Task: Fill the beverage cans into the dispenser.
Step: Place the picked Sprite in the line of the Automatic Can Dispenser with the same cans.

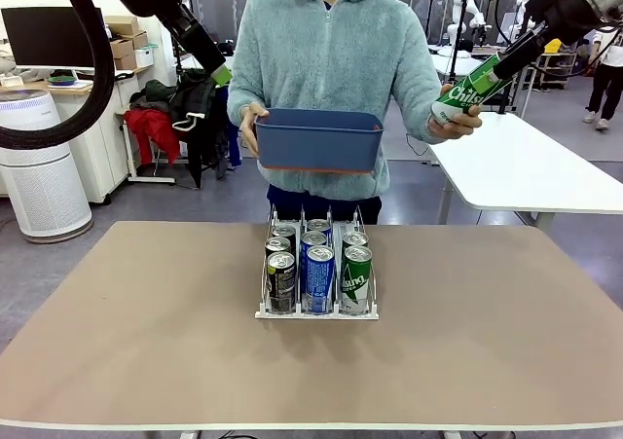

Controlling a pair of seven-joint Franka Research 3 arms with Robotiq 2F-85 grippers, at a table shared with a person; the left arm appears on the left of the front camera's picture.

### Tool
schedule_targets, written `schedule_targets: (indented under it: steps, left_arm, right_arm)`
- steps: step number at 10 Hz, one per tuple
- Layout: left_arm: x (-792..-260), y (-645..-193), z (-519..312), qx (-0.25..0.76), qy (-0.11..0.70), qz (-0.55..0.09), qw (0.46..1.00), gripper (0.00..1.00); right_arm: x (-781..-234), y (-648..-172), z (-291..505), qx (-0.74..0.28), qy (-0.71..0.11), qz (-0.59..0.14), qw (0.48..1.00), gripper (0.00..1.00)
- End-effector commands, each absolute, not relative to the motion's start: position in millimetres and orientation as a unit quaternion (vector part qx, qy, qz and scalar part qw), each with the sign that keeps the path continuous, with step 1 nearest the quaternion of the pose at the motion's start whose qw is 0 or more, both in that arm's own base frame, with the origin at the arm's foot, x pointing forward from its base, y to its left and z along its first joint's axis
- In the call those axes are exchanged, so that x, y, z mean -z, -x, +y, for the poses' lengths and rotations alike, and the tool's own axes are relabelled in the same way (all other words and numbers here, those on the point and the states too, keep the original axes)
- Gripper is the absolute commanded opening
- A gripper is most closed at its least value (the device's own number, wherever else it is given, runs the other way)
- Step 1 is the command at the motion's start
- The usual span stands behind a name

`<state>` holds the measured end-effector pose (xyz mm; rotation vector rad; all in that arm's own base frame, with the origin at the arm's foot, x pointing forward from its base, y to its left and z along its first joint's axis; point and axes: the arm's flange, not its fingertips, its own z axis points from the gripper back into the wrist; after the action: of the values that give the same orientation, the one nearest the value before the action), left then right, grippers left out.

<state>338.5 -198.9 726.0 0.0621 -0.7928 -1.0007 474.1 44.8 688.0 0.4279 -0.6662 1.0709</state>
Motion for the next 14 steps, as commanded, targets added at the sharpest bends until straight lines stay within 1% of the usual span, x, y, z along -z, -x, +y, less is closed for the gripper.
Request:
schedule_targets:
  steps: [1,14]
  left_arm:
    - [-726.1,-338.7,-198.9,0.465,-0.027,-0.366,0.805,1.0]
    - [-726.1,-338.7,-198.9,0.465,-0.027,-0.366,0.805,1.0]
  right_arm:
    - [-688.5,-473.5,45.2,-0.497,-0.199,-0.309,0.786,0.0]
    - [-688.5,-473.5,45.2,-0.497,-0.199,-0.309,0.786,0.0]
